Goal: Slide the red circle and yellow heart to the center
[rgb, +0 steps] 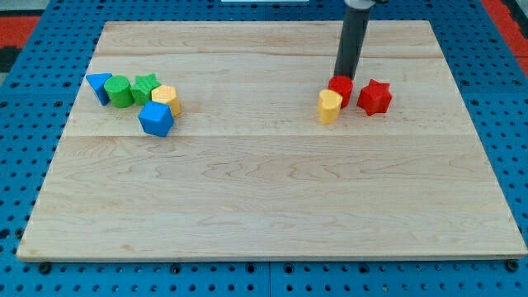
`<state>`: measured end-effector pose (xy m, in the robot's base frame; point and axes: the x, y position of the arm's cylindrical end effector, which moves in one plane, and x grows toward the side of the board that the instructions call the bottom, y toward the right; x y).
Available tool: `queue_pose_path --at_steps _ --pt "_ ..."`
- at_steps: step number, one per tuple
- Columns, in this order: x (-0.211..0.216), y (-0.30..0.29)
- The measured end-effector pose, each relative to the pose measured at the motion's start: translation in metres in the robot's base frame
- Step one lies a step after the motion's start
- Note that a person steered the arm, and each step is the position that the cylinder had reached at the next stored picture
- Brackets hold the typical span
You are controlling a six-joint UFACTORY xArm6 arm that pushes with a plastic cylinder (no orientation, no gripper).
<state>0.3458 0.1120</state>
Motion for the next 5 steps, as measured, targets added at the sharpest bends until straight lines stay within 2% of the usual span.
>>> queue_pose_path --at_steps 1,2,3,4,5 --pt "0.010 0.000" --pt "0.052 -0.003" --pt "0.071 0.023" --pt "0.107 0.003" --pt "0.119 -0.027"
